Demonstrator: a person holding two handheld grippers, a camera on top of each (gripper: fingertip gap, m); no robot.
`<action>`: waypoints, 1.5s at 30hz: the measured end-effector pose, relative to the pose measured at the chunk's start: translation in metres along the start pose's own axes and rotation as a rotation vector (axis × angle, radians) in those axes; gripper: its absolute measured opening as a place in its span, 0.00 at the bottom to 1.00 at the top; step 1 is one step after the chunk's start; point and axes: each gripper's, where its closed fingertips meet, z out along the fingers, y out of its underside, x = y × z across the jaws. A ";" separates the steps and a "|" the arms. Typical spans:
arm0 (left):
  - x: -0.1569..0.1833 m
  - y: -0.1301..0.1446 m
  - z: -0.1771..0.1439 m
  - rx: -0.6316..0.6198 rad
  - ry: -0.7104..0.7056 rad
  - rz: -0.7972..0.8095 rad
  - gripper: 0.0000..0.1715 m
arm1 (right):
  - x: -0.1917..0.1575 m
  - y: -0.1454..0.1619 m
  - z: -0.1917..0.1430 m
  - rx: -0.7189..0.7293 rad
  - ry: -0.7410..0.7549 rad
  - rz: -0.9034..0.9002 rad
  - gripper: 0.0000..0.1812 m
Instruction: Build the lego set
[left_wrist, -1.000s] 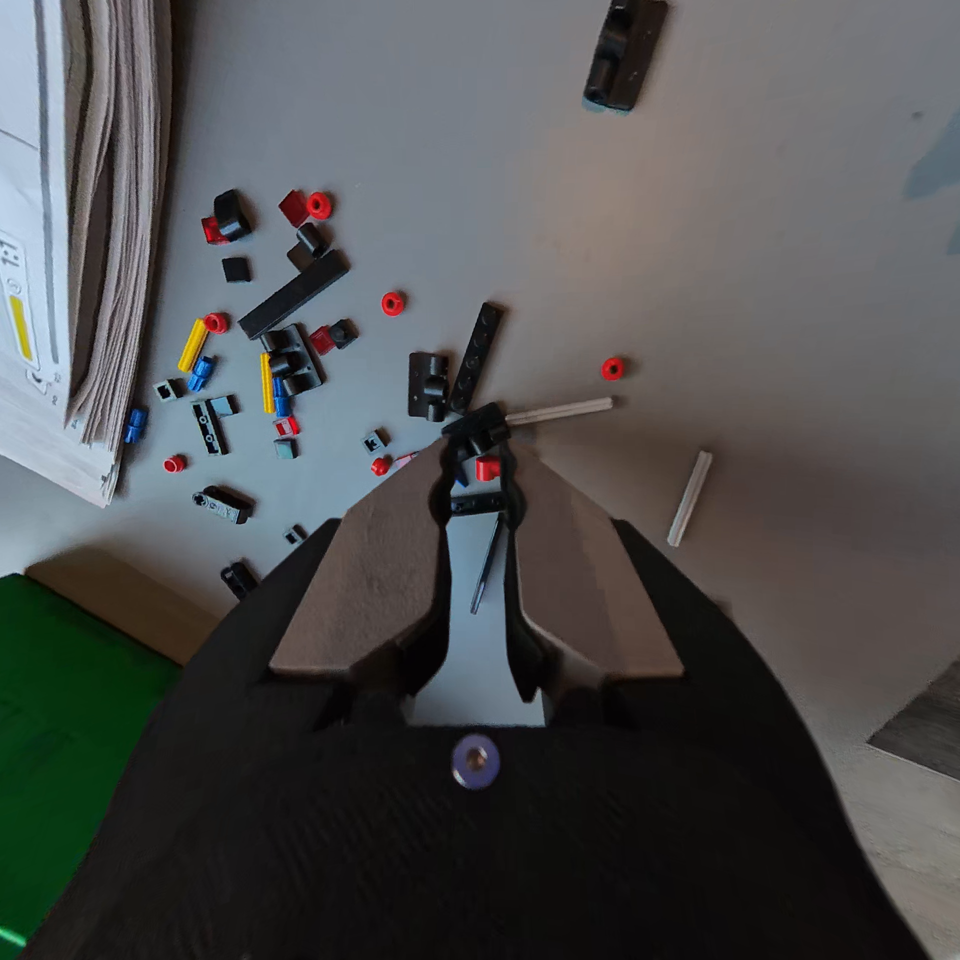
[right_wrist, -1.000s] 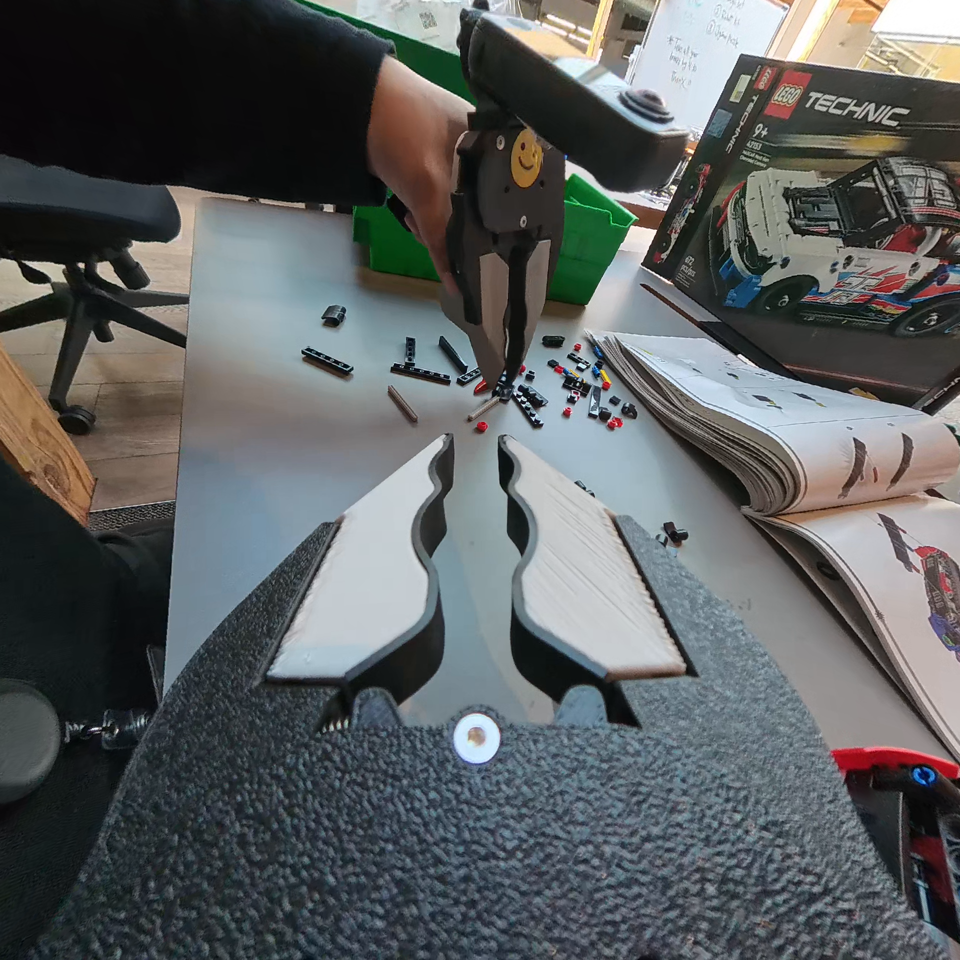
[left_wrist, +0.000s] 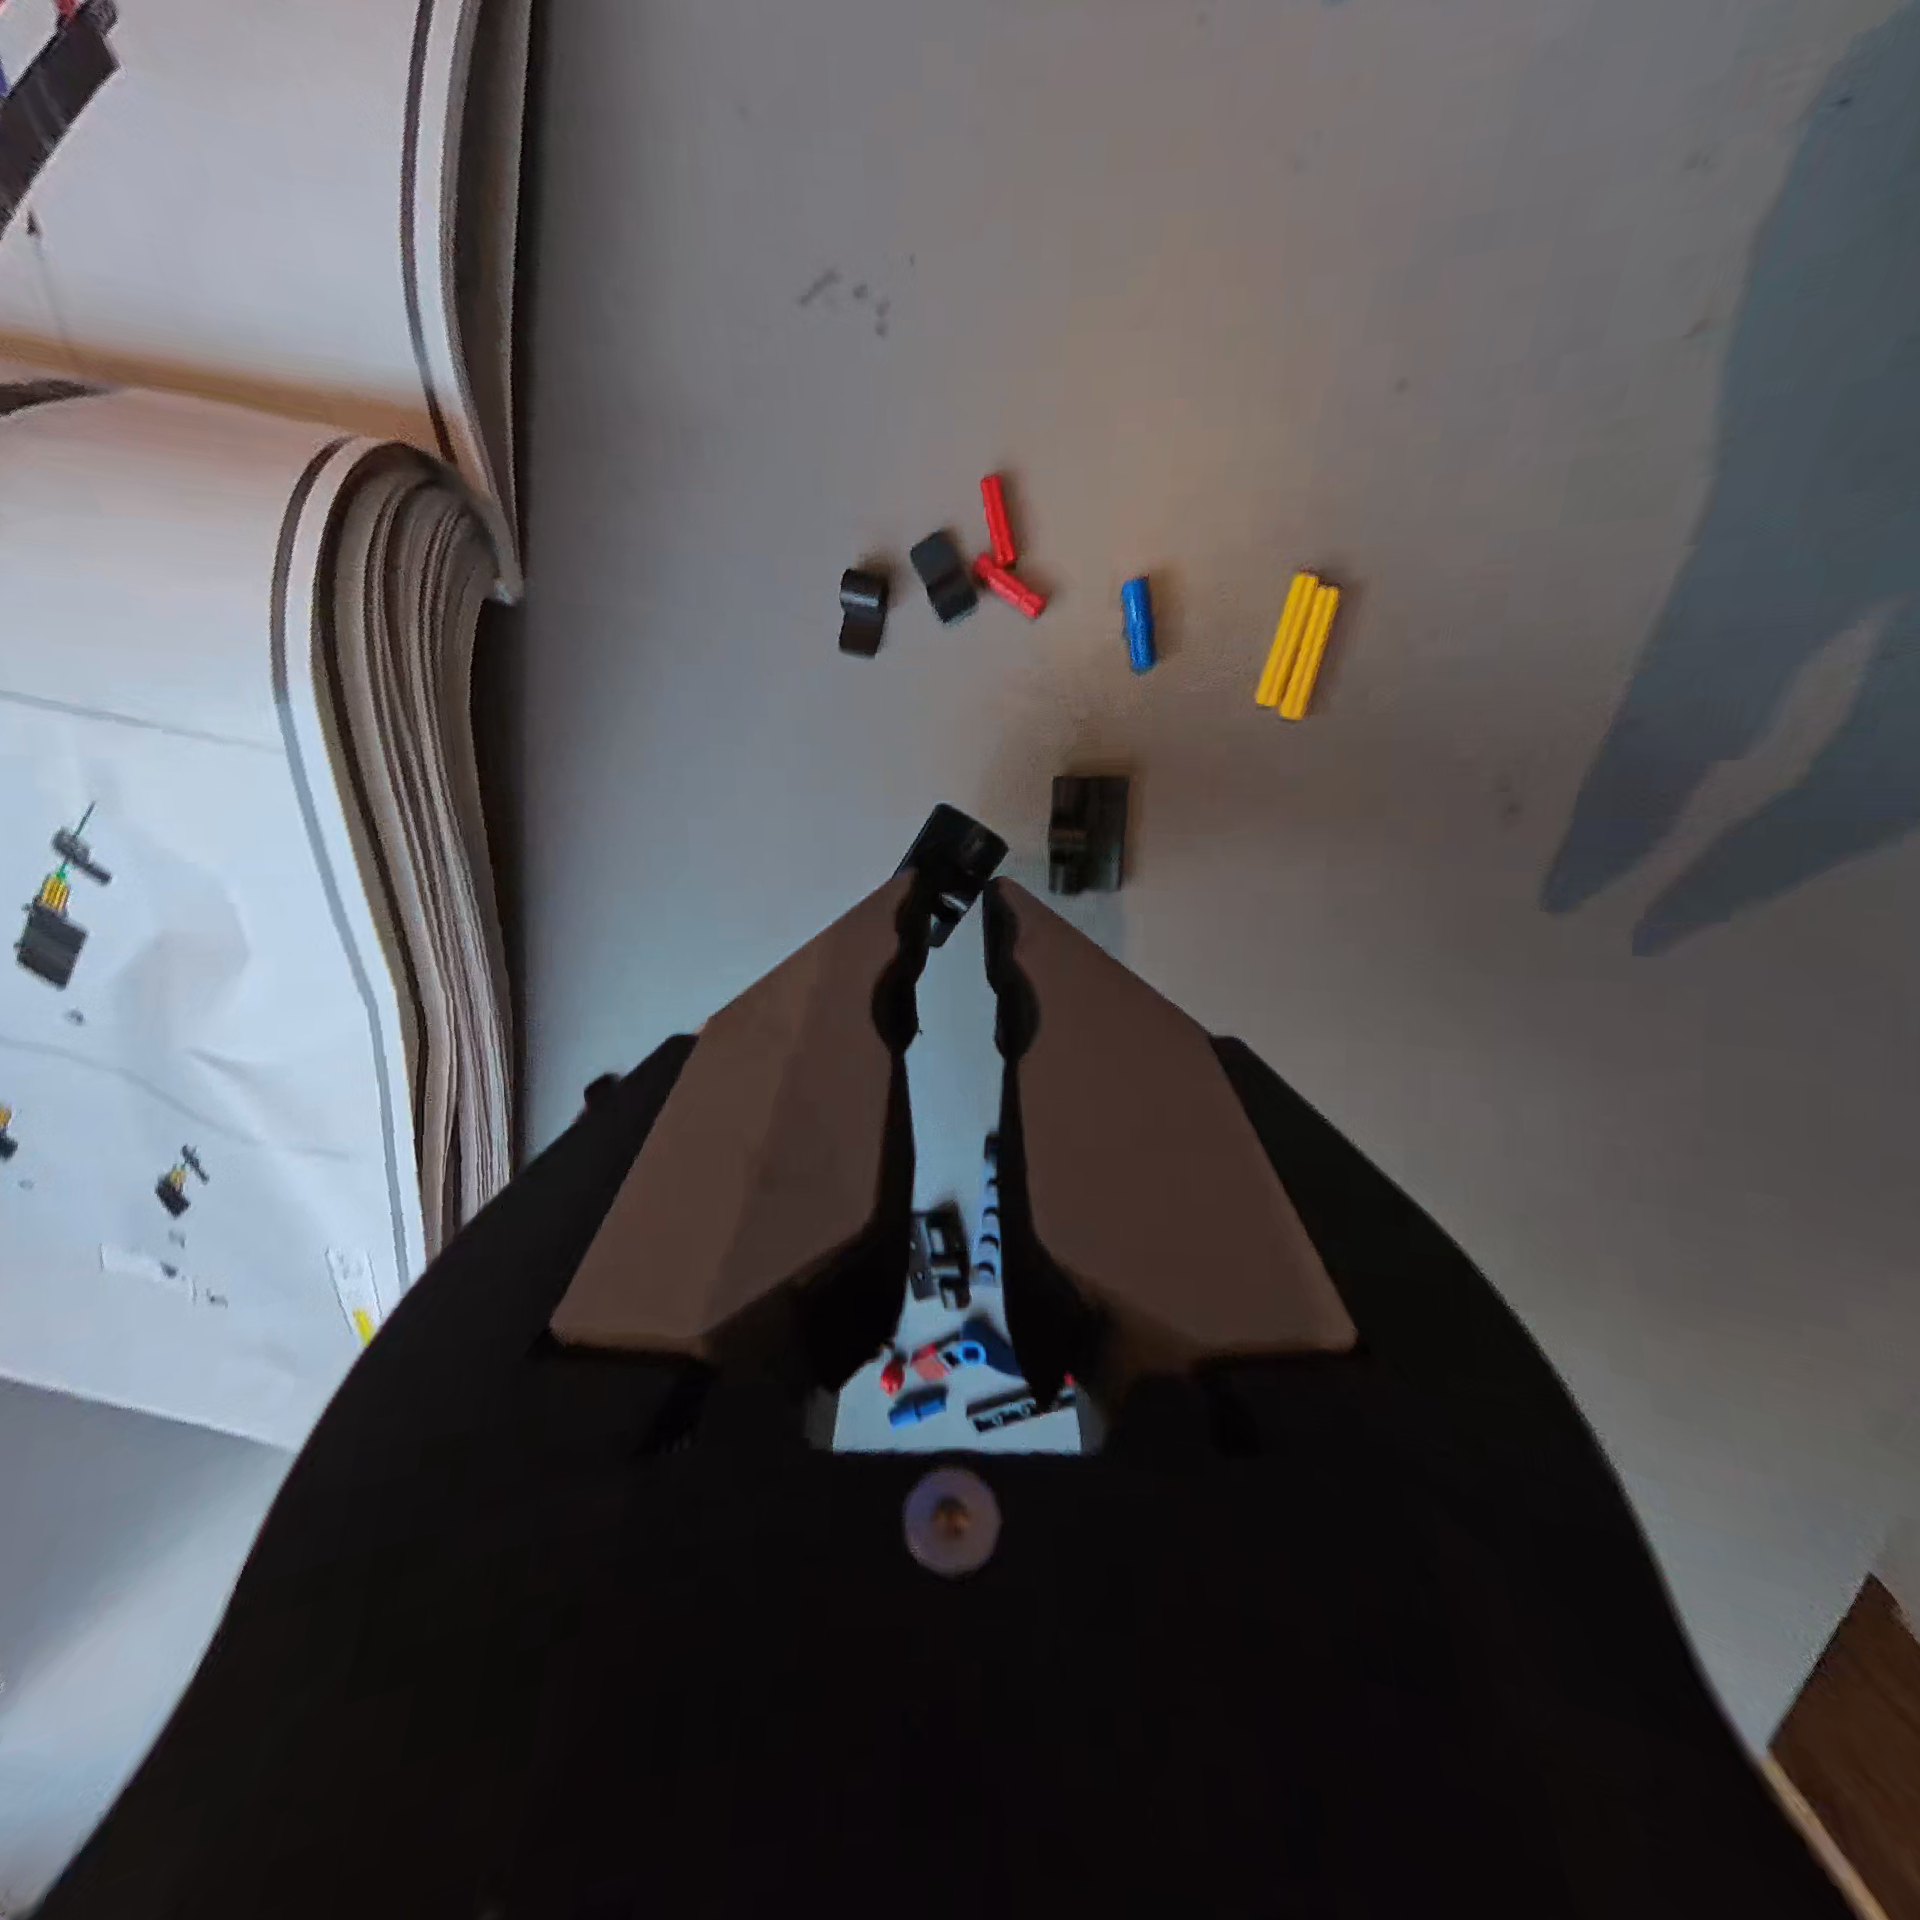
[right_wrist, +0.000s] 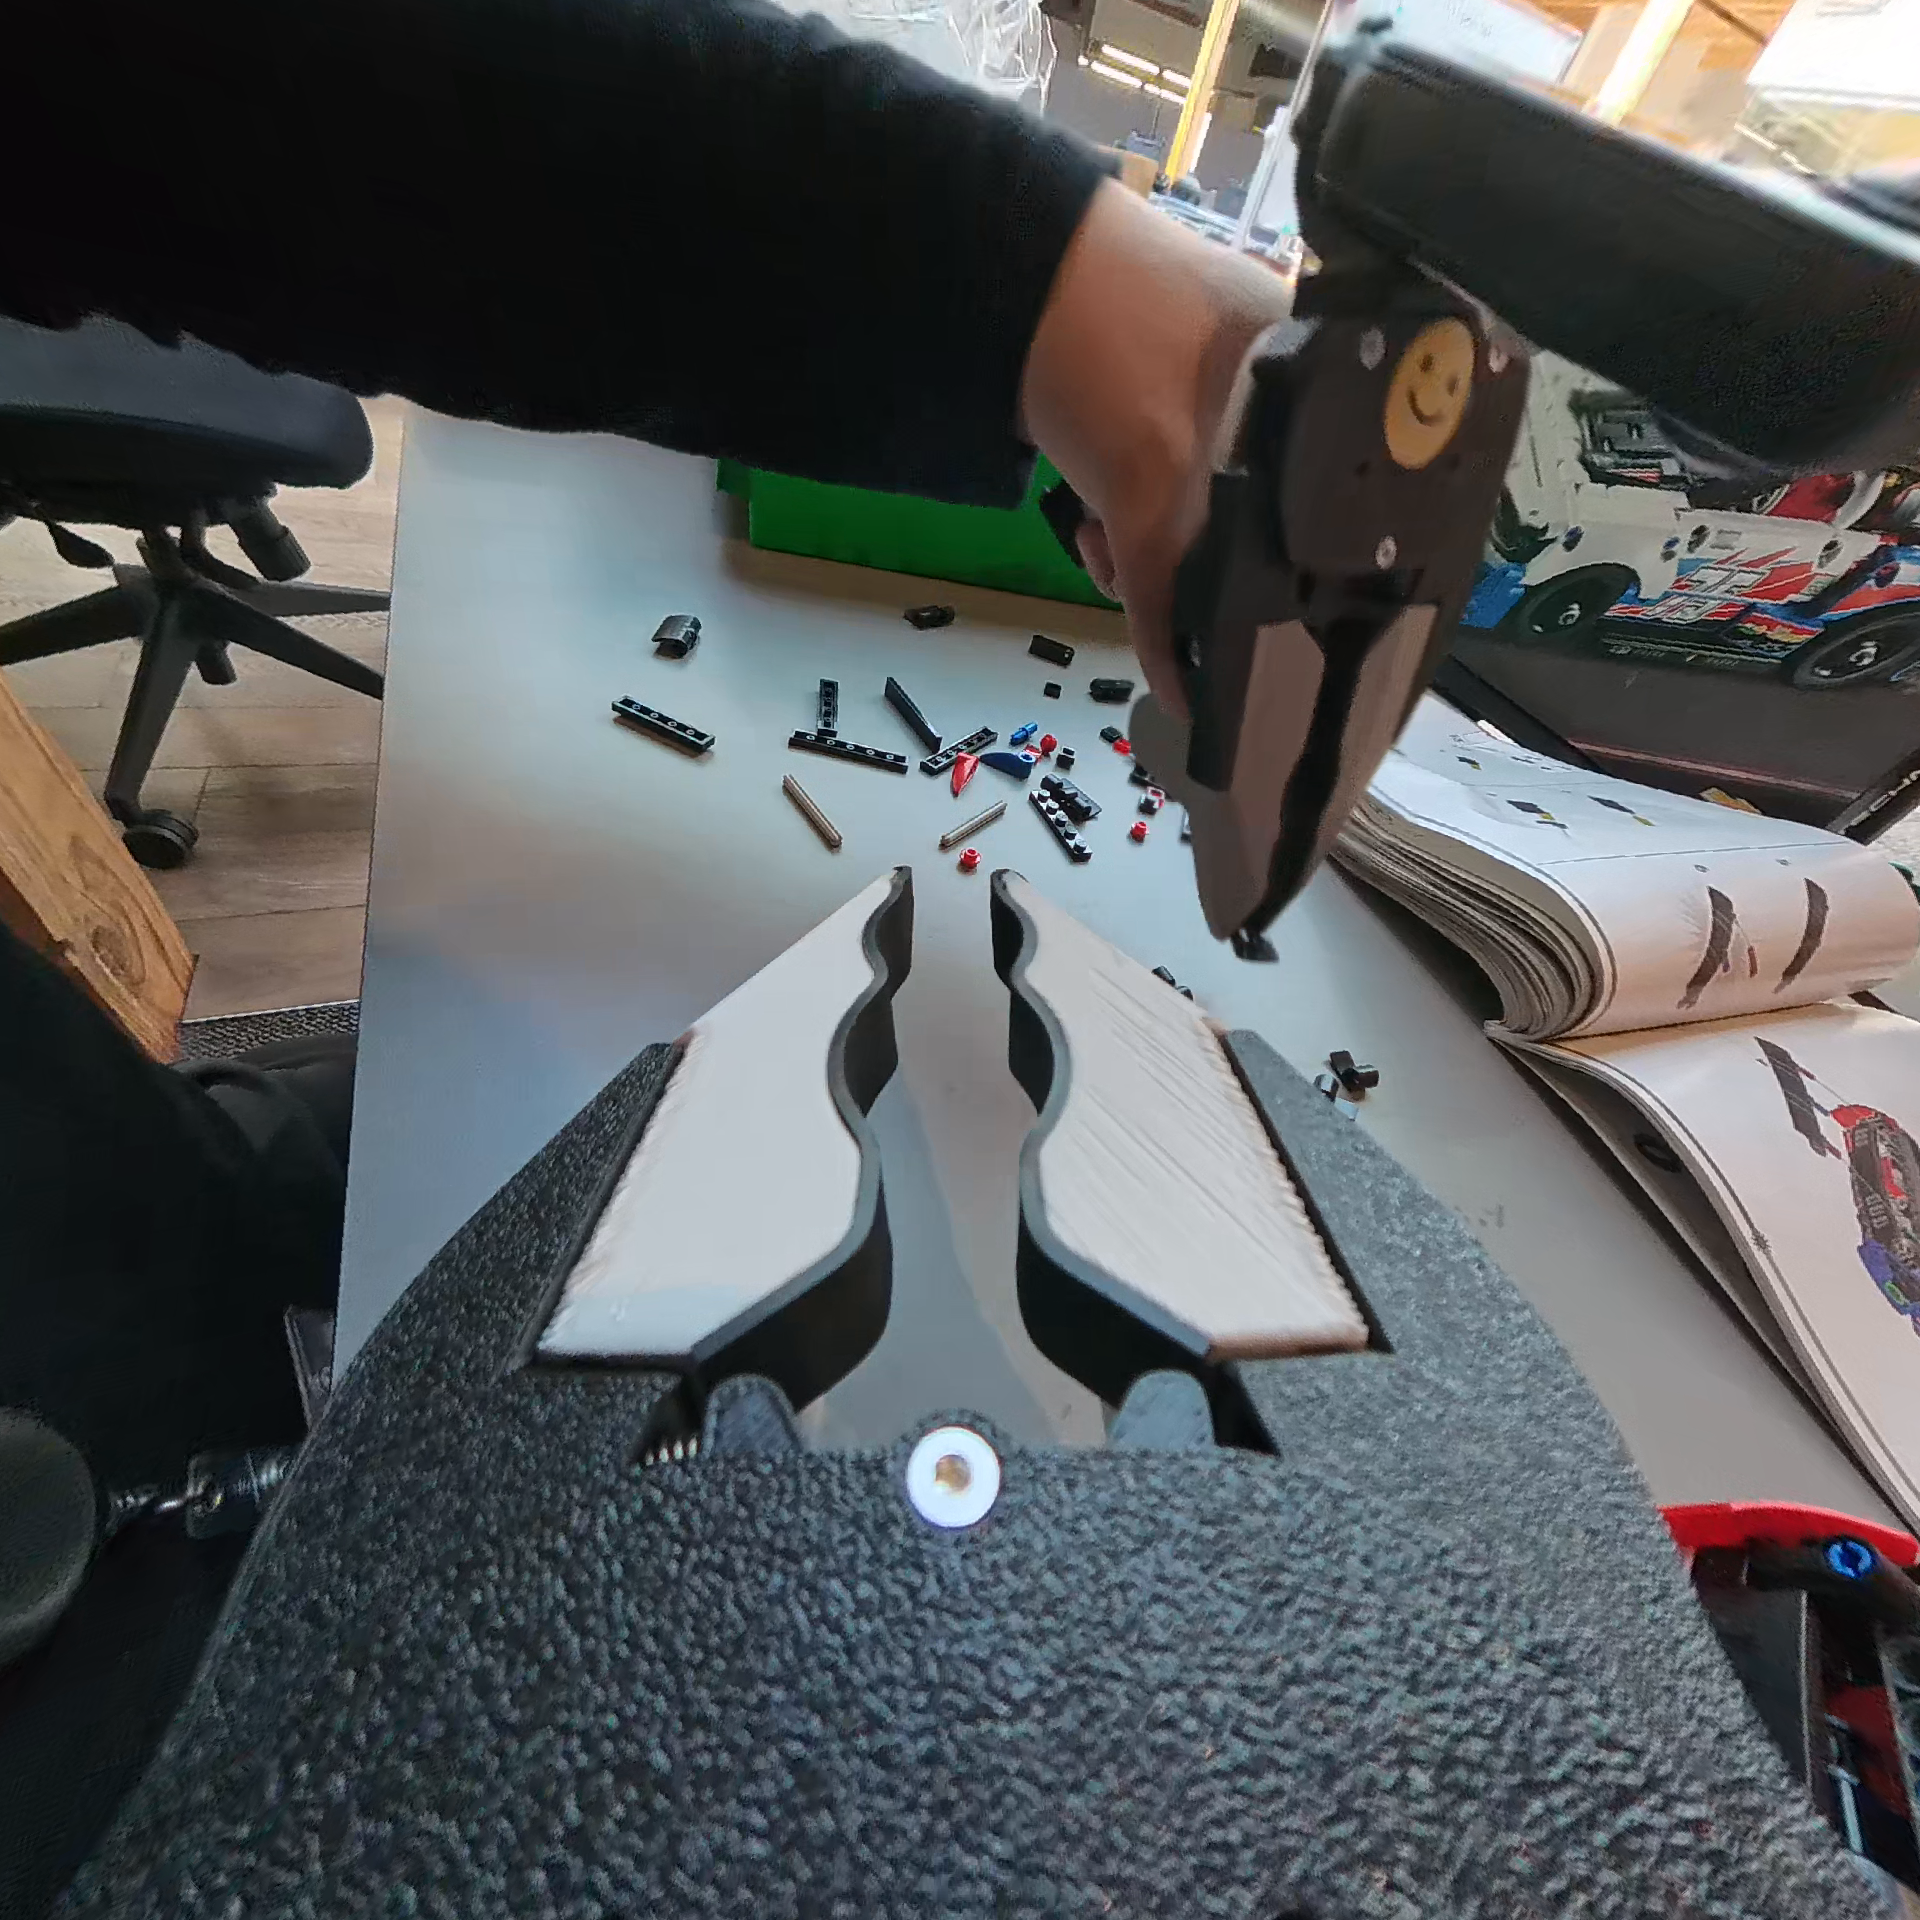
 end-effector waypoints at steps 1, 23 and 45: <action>0.000 -0.004 0.005 -0.007 0.021 0.004 0.04 | 0.000 0.000 0.000 0.002 0.001 0.000 0.08; 0.018 0.106 -0.088 0.010 -0.166 -0.338 0.11 | -0.001 -0.001 -0.001 0.008 -0.011 0.015 0.08; 0.113 0.230 -0.057 -0.068 -0.146 -0.746 0.15 | -0.001 0.005 0.004 -0.033 -0.012 0.004 0.07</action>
